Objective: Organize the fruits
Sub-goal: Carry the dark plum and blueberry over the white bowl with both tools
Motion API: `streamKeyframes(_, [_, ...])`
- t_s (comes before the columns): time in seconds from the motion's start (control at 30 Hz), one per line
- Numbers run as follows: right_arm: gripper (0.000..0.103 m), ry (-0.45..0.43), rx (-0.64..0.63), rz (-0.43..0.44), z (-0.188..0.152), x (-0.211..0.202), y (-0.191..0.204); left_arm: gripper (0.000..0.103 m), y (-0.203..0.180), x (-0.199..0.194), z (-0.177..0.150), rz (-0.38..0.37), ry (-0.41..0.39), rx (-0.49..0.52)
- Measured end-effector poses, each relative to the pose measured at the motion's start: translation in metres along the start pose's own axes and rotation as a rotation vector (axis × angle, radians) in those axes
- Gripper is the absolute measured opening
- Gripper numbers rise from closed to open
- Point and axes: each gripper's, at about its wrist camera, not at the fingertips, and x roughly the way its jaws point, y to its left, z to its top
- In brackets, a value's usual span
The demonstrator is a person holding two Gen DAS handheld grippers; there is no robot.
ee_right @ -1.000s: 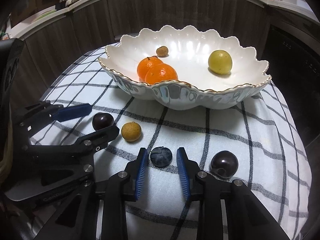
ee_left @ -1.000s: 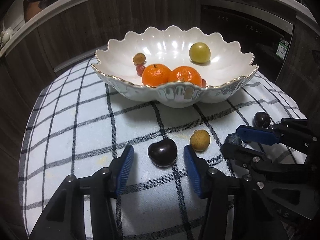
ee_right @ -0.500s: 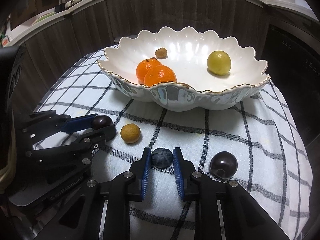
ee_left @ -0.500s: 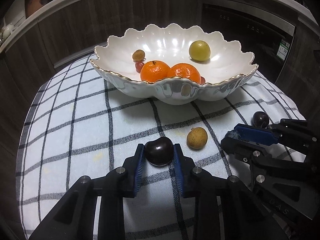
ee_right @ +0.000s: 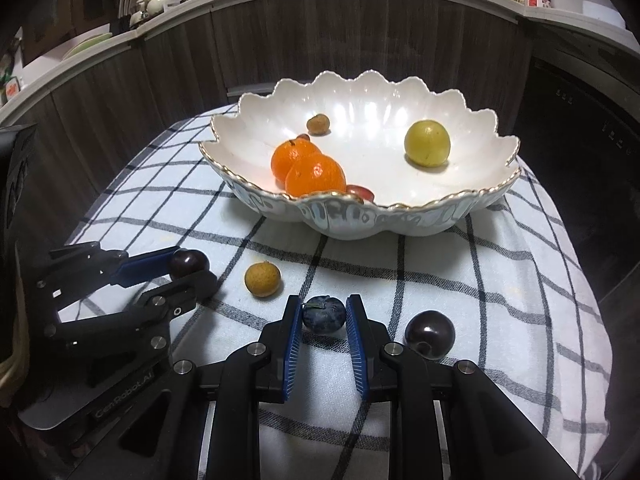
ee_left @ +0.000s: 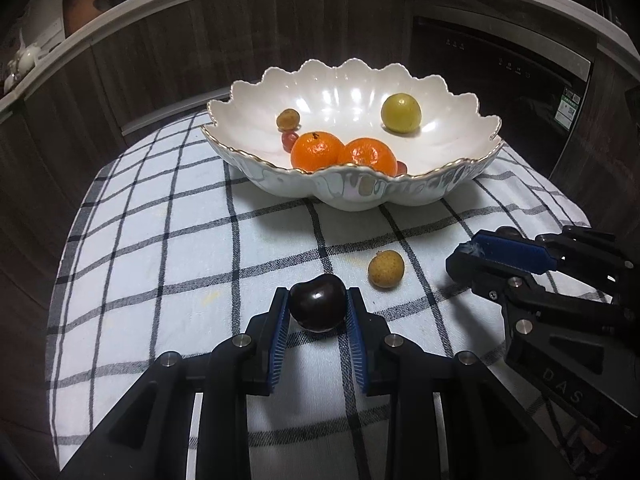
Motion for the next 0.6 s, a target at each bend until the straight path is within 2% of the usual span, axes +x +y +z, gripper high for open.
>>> streamKeyframes(0.6, [0.024,-0.094,-0.003,-0.017,0.015,-0.042,0.002,0.028,-0.005,-0.043,0.010,0.032,-0.068,-0.006])
